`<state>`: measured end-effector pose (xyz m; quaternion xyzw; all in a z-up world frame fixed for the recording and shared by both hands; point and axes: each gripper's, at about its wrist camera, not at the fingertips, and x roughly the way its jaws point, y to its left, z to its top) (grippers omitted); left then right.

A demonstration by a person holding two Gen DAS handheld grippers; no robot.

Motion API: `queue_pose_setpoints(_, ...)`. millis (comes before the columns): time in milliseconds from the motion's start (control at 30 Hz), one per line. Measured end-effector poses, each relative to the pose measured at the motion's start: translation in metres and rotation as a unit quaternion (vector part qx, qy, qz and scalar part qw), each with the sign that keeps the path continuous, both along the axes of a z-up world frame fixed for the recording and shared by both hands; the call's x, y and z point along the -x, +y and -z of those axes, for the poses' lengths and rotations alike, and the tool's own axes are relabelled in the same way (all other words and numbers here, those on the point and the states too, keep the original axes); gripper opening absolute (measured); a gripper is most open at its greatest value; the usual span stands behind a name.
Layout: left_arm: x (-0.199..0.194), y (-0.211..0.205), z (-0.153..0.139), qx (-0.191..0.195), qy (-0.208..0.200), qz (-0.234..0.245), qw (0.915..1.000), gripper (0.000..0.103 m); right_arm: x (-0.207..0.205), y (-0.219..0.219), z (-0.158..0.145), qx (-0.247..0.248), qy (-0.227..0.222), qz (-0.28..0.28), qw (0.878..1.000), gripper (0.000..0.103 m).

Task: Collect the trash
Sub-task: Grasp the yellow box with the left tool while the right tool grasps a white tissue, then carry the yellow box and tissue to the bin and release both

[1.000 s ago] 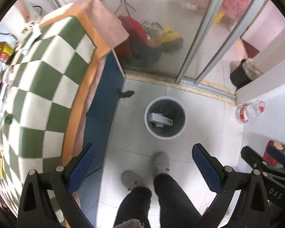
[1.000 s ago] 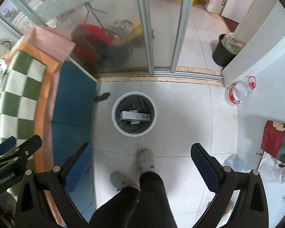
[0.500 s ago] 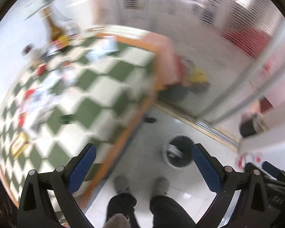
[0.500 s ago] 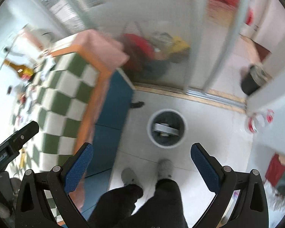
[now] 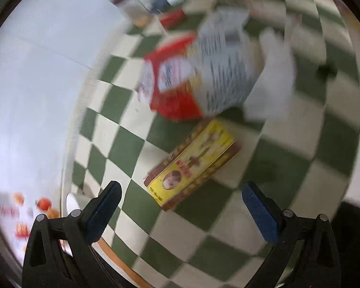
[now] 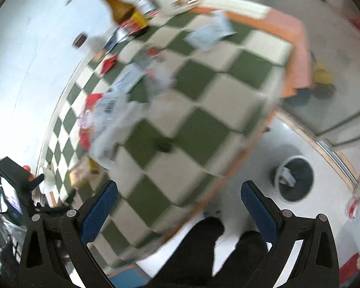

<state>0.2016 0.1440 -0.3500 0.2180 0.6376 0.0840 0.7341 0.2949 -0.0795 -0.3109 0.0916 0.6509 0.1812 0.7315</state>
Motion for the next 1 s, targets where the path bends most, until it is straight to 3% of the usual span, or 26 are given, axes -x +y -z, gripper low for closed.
queue_pose_setpoints(133, -0.011, 0.011, 0.031, 0.035, 0.046, 0.051, 0.997, 0.102, -0.02, 0.059, 0.021, -0.022, 0.033, -0.009, 0.999, 0.103)
queue_pose_setpoints(300, -0.025, 0.016, 0.054, 0.062, 0.072, 0.086, 0.9918, 0.099, -0.043, 0.103, 0.051, -0.038, 0.055, 0.0, 0.998, 0.103)
queue_pose_setpoints(367, -0.03, 0.024, 0.049, 0.1, 0.068, 0.083, 0.9892, 0.082, -0.052, 0.113, 0.065, -0.04, 0.067, 0.013, 0.997, 0.096)
queue_pose_setpoints(400, -0.032, 0.029, 0.047, 0.121, 0.065, 0.073, 0.9879, 0.077, -0.056, 0.118, 0.071, -0.039, 0.074, 0.02, 0.996, 0.09)
queue_pose_setpoints(467, -0.034, 0.036, 0.047, 0.12, 0.058, 0.068, 0.9887, 0.074, -0.063, 0.125, 0.083, -0.037, 0.082, 0.026, 0.996, 0.072)
queue_pose_setpoints(533, -0.031, 0.04, 0.045, 0.123, 0.051, 0.061, 0.9892, 0.07, -0.062, 0.133, 0.087, -0.034, 0.078, 0.022, 0.996, 0.037)
queue_pose_setpoints(633, -0.021, 0.048, 0.039, 0.127, 0.035, 0.029, 0.9909, 0.068, -0.056, 0.138, 0.079, -0.031, 0.054, 0.012, 0.998, 0.008)
queue_pose_setpoints(833, -0.006, 0.063, 0.009, 0.128, -0.018, -0.054, 0.9902, 0.066, -0.039, 0.121, 0.039, -0.055, 0.017, 0.002, 0.998, 0.004)
queue_pose_setpoints(1000, -0.002, 0.057, -0.032, 0.152, -0.073, -0.116, 0.9788, 0.065, -0.027, 0.078, 0.004, -0.075, -0.018, 0.019, 0.997, 0.004)
